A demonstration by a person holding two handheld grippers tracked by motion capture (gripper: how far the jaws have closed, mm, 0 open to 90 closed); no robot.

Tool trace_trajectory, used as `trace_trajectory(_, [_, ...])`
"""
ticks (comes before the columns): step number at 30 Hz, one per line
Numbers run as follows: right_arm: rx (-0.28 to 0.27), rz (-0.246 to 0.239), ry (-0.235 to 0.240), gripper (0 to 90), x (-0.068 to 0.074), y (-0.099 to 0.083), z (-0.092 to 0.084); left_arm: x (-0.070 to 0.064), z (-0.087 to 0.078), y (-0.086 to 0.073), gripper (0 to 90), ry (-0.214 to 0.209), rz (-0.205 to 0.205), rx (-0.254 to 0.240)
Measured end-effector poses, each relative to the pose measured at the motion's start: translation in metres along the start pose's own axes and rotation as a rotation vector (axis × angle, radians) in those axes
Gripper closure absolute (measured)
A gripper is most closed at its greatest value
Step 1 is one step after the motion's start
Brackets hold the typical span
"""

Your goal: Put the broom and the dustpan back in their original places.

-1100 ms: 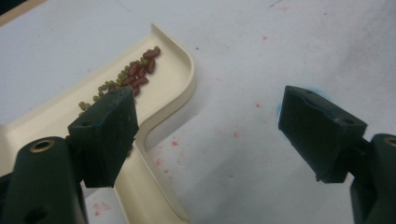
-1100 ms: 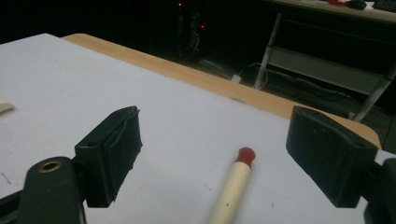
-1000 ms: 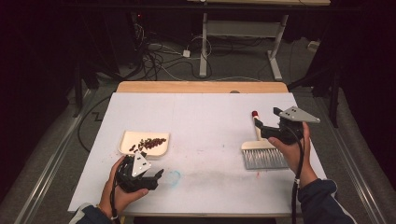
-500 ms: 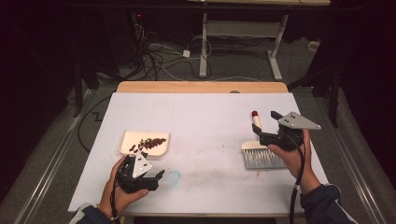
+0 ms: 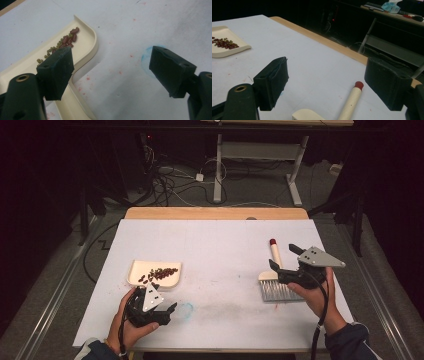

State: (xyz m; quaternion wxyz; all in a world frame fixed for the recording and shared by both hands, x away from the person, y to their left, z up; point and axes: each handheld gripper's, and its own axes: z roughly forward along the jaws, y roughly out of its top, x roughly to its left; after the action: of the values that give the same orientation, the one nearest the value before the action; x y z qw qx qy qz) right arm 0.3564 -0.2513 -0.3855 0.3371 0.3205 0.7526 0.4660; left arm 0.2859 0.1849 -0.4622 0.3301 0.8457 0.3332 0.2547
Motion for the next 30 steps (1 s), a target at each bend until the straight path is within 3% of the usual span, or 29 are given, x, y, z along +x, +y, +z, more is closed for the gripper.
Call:
trace_trajectory(24, [-0.013, -0.041, 0.050, 20.2, 0.014, -0.024, -0.020, -0.002, 0.001, 0.001, 18.4, -0.005, 0.014, 0.004])
trace_trajectory(30, [-0.006, -0.088, 0.048, 20.3, 0.021, -0.030, -0.024, -0.002, 0.001, 0.001, 18.4, -0.005, 0.017, 0.005])
